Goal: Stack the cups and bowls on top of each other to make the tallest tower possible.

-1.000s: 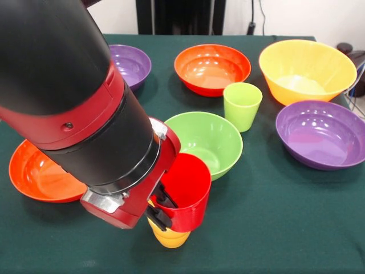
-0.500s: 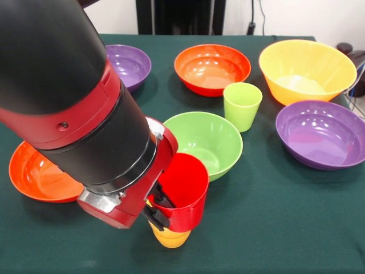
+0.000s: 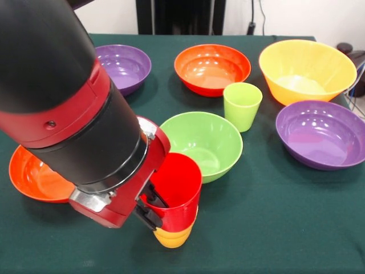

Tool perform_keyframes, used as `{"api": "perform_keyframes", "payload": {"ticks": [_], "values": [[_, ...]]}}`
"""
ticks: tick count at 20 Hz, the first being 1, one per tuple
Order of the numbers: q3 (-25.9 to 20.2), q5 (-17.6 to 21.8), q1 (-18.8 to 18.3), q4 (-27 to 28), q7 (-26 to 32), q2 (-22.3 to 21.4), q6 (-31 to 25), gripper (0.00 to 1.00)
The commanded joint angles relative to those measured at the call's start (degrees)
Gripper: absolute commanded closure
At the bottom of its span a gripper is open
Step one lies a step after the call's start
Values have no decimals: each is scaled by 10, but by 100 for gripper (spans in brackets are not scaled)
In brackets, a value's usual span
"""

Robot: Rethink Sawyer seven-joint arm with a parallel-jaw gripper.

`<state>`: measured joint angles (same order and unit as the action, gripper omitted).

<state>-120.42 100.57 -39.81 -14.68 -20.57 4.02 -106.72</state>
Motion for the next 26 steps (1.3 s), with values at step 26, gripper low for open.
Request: {"api": "perform_keyframes", "payload": {"ticks": [26], "values": [[184, -97, -34, -50, -19, -3, 53, 100]]}}
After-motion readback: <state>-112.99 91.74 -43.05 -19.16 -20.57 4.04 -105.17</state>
